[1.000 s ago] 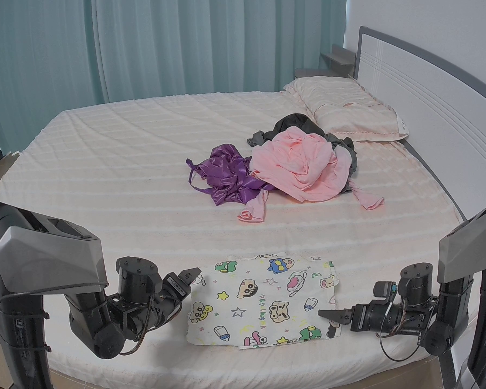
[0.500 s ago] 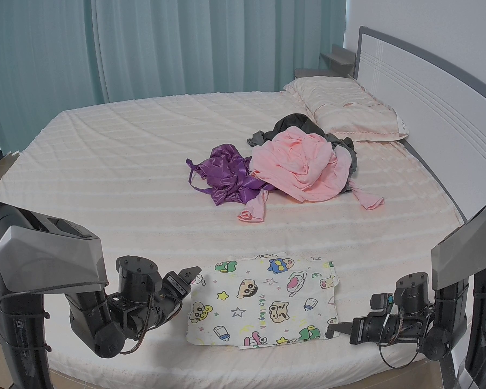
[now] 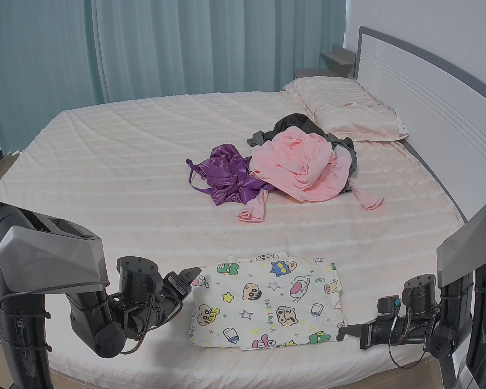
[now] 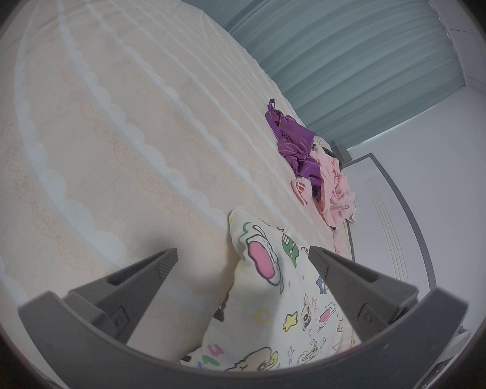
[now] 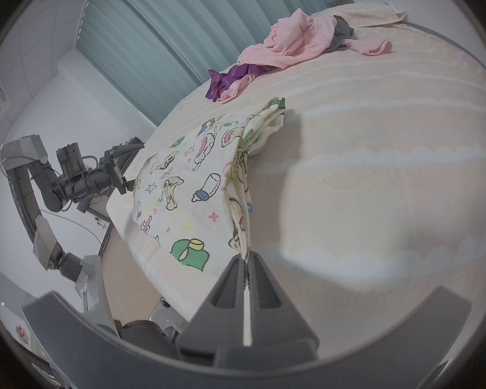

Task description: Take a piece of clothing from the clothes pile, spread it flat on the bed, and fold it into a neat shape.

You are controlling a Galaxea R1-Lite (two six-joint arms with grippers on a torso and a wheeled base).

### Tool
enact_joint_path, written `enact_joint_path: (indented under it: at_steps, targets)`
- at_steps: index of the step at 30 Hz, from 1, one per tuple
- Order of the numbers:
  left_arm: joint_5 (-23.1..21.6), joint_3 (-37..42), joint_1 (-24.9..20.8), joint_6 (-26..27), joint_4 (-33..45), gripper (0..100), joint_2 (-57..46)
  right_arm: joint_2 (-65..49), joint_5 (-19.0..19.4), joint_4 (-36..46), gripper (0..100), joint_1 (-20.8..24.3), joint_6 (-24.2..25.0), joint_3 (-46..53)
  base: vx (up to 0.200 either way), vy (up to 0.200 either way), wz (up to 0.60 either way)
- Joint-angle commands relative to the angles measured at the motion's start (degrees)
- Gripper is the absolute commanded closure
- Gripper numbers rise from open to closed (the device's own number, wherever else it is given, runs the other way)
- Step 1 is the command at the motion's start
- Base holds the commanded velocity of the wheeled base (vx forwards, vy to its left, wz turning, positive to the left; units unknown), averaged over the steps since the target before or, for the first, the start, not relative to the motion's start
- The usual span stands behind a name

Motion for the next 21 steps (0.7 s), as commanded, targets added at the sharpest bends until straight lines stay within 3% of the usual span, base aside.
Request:
enact_joint_path:
  at_steps: [1, 3, 4, 11, 21]
  targets:
    - [0.02, -0.01, 0.0, -0.02, -0.02, 0, 0.15, 1.53, 1.46, -0.58, 100, -0.78, -1.83, 1.16, 0.0, 0.0, 0.0]
    - [0.1, -0.09, 0.0, -0.02, -0.02, 0, 0.06, 1.71, 2.07, -0.67, 100, -0.87, -2.45, 1.25, 0.0, 0.0, 0.0]
    - [0.1, -0.18, 0.0, 0.07, -0.02, 0, 0.06, 1.8, 1.98, -0.67, 0, -0.96, -2.71, 1.25, 0.0, 0.0, 0.0]
    - [0.45, -1.24, -0.27, -0.02, -0.1, 0, -1.34, 1.53, 2.16, -0.67, 0, -2.19, -2.71, 0.37, 0.0, 0.0, 0.0]
    - [1.07, -5.01, -8.79, -3.8, -1.51, 0, -6.44, 2.85, 1.9, -0.67, 0, -2.72, -2.01, -3.15, 0.0, 0.0, 0.0]
